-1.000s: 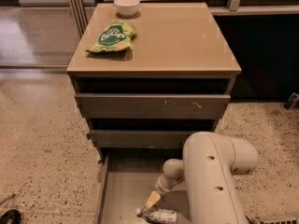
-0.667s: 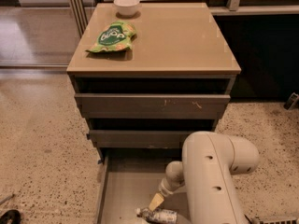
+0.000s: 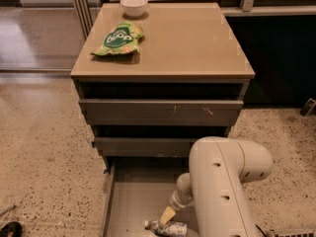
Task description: Pick blue plastic bottle from bottom drawer and place on counter
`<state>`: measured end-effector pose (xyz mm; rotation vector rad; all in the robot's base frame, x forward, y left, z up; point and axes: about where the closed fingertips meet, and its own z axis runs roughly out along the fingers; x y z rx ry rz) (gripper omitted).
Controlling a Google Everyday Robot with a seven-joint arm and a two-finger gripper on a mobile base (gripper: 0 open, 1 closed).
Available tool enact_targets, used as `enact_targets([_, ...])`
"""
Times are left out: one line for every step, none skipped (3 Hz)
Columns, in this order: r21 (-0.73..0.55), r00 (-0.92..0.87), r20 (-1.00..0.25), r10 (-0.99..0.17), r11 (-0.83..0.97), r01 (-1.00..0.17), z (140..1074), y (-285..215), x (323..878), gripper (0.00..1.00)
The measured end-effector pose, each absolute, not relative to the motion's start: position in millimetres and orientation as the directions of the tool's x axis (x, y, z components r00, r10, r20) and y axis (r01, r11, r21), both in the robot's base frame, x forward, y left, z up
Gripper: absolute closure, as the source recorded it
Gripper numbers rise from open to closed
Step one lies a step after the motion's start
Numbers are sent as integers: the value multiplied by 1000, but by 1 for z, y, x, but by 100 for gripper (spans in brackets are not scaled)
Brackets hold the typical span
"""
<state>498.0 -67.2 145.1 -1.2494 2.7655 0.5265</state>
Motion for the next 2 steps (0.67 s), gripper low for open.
enact_targets([308,-647,-194,-737,581,-754,153,-63,483,0])
enact_targets([362,-628,-179,-757,543,-758,163,-63,459,0])
